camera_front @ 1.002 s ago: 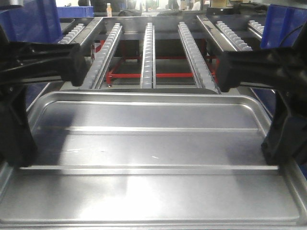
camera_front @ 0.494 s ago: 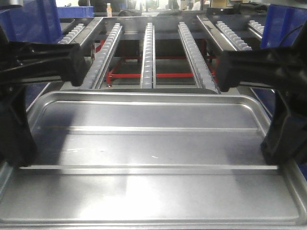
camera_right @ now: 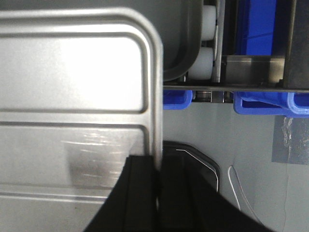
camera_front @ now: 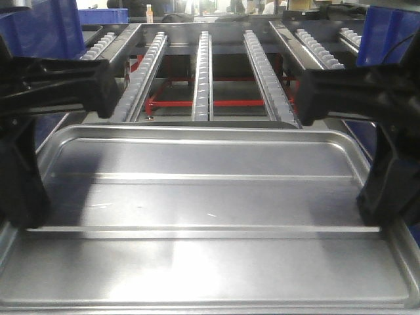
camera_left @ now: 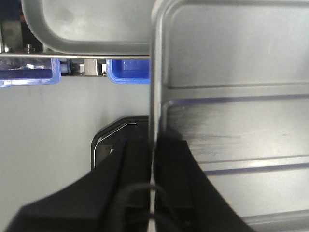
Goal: Grab silver tray and place in blue box
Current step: 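Hold the tray level in both grippers while the base waits, then carry the tray in both grippers while the base turns away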
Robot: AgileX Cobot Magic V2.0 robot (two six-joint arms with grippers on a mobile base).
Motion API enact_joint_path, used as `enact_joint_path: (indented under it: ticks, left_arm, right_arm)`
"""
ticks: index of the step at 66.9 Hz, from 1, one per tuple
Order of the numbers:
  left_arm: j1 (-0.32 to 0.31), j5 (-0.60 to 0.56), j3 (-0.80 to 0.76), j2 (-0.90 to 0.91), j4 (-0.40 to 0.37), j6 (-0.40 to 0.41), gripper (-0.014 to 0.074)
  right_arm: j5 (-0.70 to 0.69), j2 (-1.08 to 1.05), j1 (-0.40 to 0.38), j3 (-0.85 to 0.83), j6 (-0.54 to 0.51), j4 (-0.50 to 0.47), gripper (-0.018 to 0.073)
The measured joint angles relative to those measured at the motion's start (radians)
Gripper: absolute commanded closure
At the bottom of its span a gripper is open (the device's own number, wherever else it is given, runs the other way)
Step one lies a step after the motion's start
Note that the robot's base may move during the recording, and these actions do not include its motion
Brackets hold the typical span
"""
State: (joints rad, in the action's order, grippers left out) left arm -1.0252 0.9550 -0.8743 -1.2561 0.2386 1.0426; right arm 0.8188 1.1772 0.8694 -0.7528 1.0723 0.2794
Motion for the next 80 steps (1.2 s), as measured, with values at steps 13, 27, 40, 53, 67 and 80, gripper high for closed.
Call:
enact_joint_path:
  ticks: [13, 27, 40, 53, 67, 80]
  left_arm:
    - [0.0, 0.0, 0.0, 0.0, 0.0, 0.0, 0.061]
    - [0.0, 0.002, 0.0, 0.0, 0.004, 0.0, 0.061]
    - [0.0, 0.004, 0.0, 0.0, 0.004, 0.0, 0.061]
    - [0.0, 0.004, 0.0, 0.003, 0.004, 0.0, 0.061]
    - [0.0, 0.004, 0.0, 0.003, -0.001, 0.0, 0.061]
    - [0.0, 0.004, 0.0, 0.003, -0.002, 0.0, 0.061]
  right_arm:
    - [0.0, 0.0, 0.0, 0.0, 0.0, 0.0, 0.05]
    - [-0.005, 0.0, 0.0, 0.0, 0.0, 0.0, 0.05]
    - [-0.005, 0.0, 0.0, 0.0, 0.0, 0.0, 0.05]
    - [-0.005, 0.0, 0.0, 0.0, 0.0, 0.0, 0.05]
    - [-0.005, 0.0, 0.0, 0.0, 0.0, 0.0, 0.05]
    - [-0.005, 0.0, 0.0, 0.0, 0.0, 0.0, 0.05]
